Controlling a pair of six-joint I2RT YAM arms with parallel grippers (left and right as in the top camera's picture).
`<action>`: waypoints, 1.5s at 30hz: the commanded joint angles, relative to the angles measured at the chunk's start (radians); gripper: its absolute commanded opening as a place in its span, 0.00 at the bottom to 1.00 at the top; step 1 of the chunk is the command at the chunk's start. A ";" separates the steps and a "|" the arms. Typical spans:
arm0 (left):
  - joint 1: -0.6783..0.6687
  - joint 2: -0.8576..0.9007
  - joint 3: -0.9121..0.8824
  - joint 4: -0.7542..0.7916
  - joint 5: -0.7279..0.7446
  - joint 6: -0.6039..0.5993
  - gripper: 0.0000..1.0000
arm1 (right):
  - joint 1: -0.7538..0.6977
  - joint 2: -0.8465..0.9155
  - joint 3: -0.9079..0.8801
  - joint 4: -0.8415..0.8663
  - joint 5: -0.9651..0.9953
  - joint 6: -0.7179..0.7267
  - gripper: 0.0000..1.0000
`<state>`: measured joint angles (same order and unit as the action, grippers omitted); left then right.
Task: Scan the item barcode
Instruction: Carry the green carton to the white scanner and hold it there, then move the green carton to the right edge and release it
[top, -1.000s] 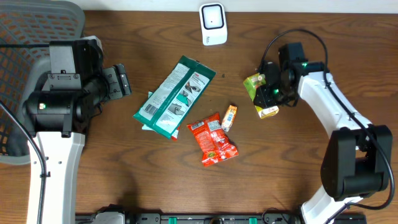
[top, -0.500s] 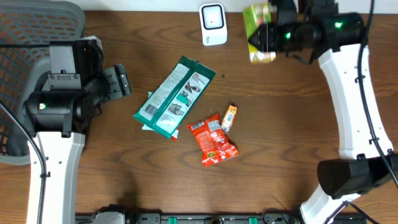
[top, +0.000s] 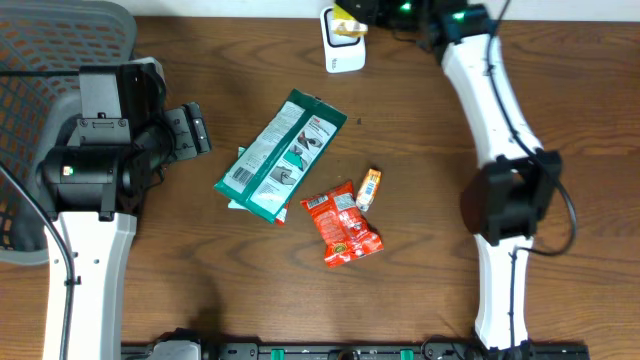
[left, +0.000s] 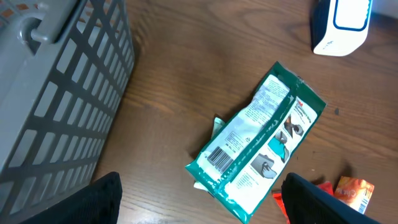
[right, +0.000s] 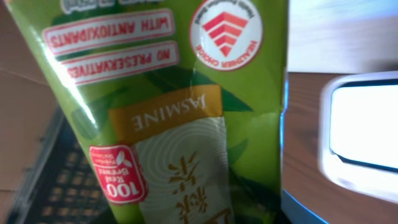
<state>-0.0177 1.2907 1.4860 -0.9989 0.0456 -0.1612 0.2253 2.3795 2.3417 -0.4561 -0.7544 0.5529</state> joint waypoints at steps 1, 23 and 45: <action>-0.001 0.003 0.019 -0.003 -0.009 -0.009 0.83 | 0.005 0.053 0.033 0.180 -0.149 0.256 0.35; -0.001 0.003 0.019 -0.003 -0.009 -0.009 0.83 | -0.028 0.290 0.033 0.442 -0.182 0.575 0.38; -0.001 0.003 0.019 -0.003 -0.009 -0.009 0.83 | -0.008 0.290 0.031 0.390 -0.275 0.443 0.41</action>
<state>-0.0177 1.2907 1.4860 -0.9989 0.0456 -0.1612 0.2138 2.6953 2.3421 -0.0643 -0.9810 1.0454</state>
